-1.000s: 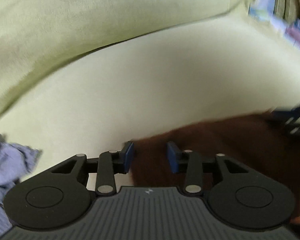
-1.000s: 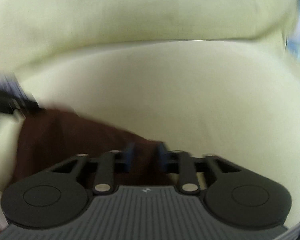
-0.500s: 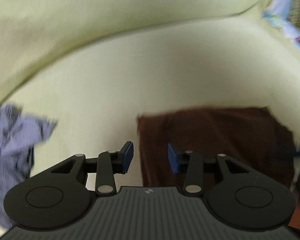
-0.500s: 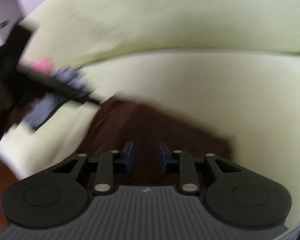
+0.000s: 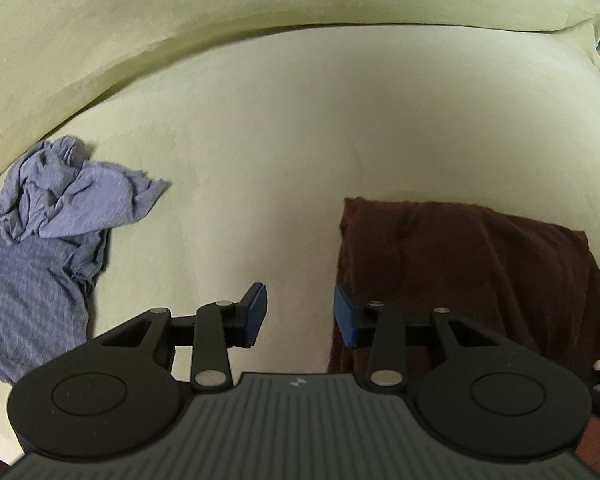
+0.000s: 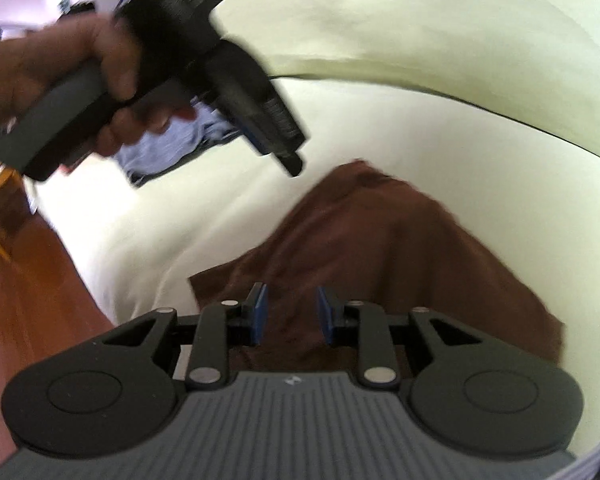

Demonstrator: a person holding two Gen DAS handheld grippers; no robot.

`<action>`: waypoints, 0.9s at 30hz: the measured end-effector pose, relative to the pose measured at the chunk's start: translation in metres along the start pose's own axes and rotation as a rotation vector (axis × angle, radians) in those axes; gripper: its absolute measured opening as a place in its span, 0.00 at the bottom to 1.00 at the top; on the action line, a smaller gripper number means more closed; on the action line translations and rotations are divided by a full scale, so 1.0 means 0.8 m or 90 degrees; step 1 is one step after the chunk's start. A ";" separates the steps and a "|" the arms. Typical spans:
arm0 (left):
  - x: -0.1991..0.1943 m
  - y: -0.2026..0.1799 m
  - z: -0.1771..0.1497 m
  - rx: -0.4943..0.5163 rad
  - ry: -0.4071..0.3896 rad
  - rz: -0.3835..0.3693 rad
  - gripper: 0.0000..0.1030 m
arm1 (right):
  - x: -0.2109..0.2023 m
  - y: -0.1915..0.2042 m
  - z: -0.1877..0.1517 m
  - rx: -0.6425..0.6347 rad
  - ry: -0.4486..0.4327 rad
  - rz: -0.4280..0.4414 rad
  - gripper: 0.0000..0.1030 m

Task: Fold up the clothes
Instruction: 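Fold the shorts over once more and release both grippers above the bundle, then grasp the folded shorts waistband with the right gripper while the left gripper grasps beside it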

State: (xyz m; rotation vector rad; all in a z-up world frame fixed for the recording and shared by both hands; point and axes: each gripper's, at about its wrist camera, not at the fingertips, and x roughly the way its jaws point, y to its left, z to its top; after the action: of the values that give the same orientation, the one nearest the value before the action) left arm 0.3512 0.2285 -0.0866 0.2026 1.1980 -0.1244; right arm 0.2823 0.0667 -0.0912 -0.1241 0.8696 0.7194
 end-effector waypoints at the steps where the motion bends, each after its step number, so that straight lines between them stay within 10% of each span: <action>1: 0.000 0.007 -0.004 -0.008 0.003 0.001 0.45 | 0.016 0.004 -0.003 -0.008 0.028 -0.005 0.22; 3: -0.001 0.020 -0.011 -0.024 0.009 0.003 0.45 | 0.045 0.017 -0.013 -0.050 0.079 -0.036 0.24; 10: -0.015 0.087 -0.081 -0.097 0.042 -0.002 0.44 | 0.019 0.104 -0.017 -0.223 -0.009 -0.114 0.49; 16: -0.013 0.101 -0.144 -0.178 0.061 -0.095 0.45 | 0.079 0.165 -0.070 -0.441 0.032 -0.247 0.58; 27: 0.017 0.107 -0.231 -0.471 0.095 -0.345 0.45 | 0.089 0.162 -0.078 -0.418 -0.007 -0.284 0.45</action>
State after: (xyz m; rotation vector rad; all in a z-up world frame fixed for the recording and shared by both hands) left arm 0.2048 0.3532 -0.1559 -0.7769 1.3479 -0.1304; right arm 0.1910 0.1793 -0.1610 -0.8706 0.5376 0.5573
